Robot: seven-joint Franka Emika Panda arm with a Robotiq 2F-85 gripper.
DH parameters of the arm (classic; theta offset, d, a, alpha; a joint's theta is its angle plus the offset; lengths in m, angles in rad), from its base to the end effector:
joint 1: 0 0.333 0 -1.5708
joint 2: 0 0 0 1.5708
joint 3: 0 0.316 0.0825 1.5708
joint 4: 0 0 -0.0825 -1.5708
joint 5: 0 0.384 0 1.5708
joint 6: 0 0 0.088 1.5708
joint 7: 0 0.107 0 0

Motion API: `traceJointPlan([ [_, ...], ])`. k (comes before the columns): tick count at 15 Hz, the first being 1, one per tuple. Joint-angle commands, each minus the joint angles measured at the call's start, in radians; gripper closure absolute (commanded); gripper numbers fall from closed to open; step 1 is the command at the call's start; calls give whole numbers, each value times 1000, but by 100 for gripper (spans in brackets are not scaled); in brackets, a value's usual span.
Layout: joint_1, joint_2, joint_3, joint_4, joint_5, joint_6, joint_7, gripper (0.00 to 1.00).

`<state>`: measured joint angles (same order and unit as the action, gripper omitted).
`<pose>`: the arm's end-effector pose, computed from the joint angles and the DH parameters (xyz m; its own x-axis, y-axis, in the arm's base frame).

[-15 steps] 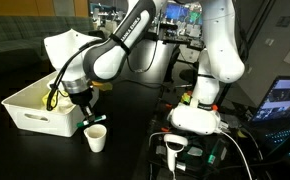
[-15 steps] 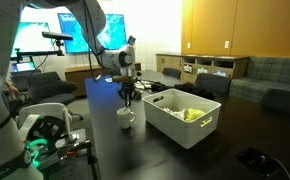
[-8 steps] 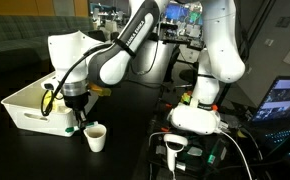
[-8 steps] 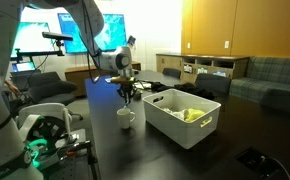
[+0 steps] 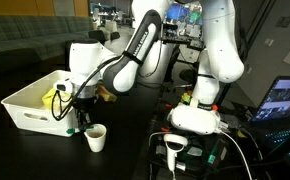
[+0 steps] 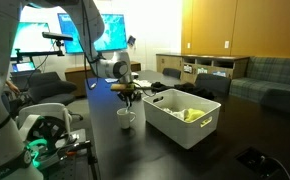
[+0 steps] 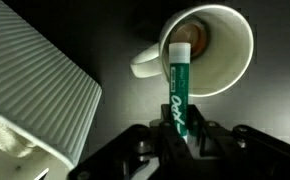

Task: Put the towels in the basket and the tape and marker in the mug

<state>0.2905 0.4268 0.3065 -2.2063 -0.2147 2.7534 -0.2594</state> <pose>0.4635 0.3270 0.2072 0.5206 0.8406 0.1496 0.8481 -0.5294 0.0233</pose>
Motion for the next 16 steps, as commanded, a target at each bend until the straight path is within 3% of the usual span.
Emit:
traceJointPlan([
  [1, -50, -49, 28, -112, 11, 149, -60, 88],
  [8, -104, -74, 55, -237, -16, 359, -96, 90],
  [10, -92, -100, 33, -272, -39, 405, -82, 87],
  [11, -91, -114, 28, -289, -50, 426, -82, 55],
  [12, -90, -134, 22, -311, -60, 450, -80, 54],
  [16, -89, -186, -1, -357, -97, 499, -81, 25],
])
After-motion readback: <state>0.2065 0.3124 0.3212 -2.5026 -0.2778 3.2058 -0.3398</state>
